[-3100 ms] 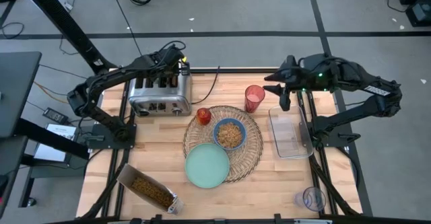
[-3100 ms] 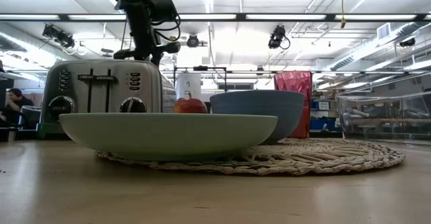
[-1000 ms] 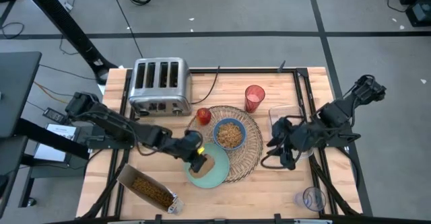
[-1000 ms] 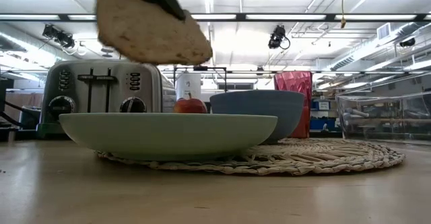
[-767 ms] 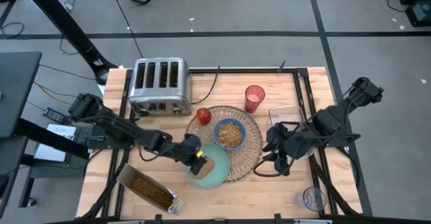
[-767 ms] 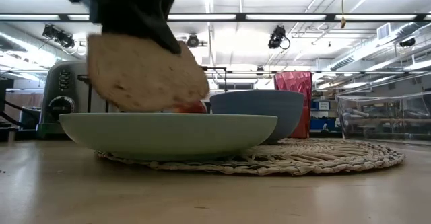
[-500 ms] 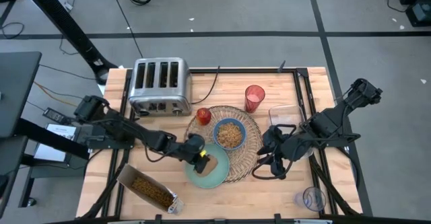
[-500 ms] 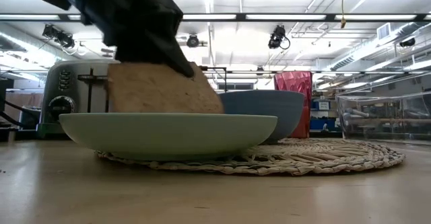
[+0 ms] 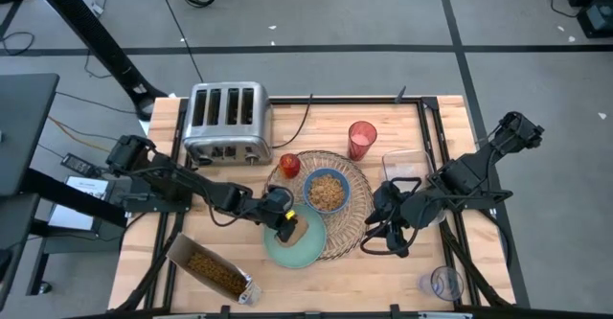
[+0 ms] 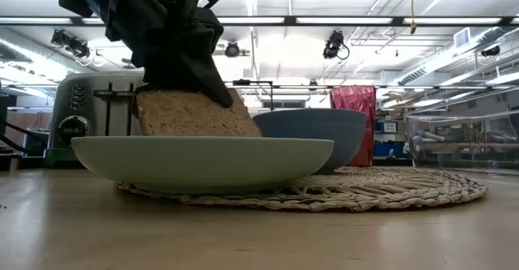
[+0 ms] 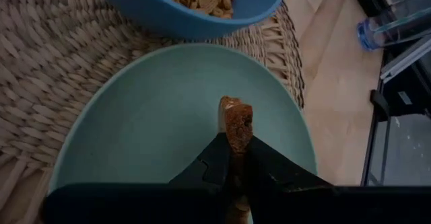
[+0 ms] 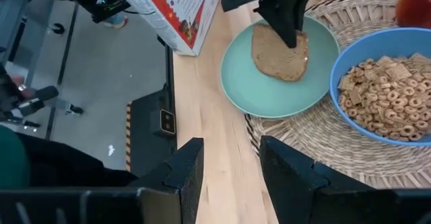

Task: Arrange a breakfast setting
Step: Put the bagel on the light blue plate

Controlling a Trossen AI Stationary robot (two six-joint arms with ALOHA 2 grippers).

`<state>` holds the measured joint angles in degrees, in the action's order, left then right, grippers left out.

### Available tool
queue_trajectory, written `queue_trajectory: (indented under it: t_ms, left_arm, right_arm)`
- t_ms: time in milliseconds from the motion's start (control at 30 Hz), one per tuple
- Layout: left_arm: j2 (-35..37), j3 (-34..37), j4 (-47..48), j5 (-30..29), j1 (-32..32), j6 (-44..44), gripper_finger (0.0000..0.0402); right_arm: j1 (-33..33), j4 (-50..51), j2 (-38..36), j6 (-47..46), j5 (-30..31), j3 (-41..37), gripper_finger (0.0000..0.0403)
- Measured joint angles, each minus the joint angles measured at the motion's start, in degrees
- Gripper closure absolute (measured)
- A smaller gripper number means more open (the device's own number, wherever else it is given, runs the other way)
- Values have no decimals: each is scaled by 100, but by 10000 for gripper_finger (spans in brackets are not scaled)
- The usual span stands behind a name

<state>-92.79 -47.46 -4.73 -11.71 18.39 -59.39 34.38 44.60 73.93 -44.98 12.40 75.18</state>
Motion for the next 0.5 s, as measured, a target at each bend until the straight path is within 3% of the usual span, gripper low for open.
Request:
queue_trajectory:
  t_ms: [200, 500]
  left_arm:
    - [0, 0, 75, 1, -2, 42, 322]
    - [184, -2, 229, 342, -281, 345, 227]
  right_arm:
    - [-16, 0, -85, 283, -21, -2, 249]
    - [-241, -9, -854, 658, 154, -2, 249]
